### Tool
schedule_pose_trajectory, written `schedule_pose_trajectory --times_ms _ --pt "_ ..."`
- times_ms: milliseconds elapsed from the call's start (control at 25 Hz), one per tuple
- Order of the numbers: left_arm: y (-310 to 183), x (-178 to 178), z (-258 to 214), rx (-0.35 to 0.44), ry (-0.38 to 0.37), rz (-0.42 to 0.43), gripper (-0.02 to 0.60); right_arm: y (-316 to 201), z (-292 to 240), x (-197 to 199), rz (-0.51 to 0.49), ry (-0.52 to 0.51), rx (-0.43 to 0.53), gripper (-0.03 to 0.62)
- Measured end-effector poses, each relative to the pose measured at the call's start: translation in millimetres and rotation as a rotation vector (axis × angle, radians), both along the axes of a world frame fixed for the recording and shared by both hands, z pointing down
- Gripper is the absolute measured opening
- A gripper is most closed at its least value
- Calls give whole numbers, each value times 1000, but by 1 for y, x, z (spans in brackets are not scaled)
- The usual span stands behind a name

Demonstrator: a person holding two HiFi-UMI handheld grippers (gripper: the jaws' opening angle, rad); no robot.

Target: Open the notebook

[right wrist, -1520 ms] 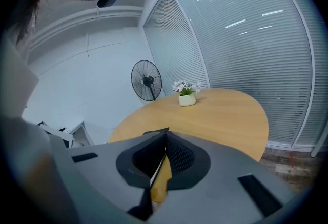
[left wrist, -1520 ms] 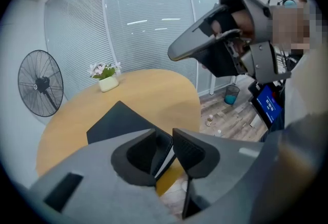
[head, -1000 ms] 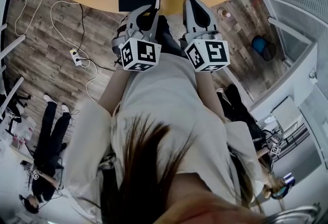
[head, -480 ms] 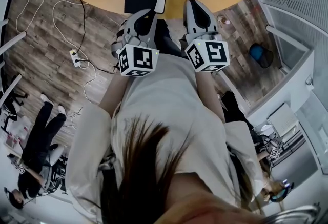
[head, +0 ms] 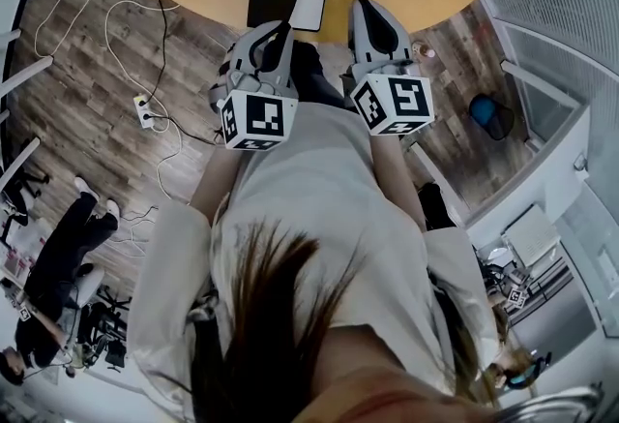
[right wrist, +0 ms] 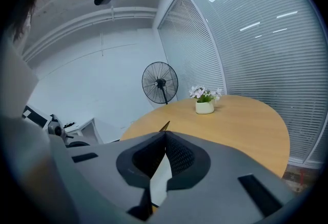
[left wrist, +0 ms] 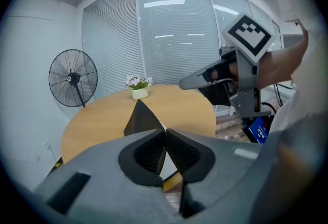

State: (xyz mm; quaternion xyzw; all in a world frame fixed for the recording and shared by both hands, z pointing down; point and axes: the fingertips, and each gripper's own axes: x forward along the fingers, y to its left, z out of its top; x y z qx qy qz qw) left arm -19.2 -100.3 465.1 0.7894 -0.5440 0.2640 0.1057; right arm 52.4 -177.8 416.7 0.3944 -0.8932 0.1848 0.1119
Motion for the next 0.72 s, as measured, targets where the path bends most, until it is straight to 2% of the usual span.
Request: schedule_pose_trajectory --times_ms 160,720 --pt "5 -4 -8 16 1 -24 32 3 -6 -2 -13 0 11 2" --pt "14 -61 -14 56 13 -114 31 1 -11 -38 -37 20 44 2"
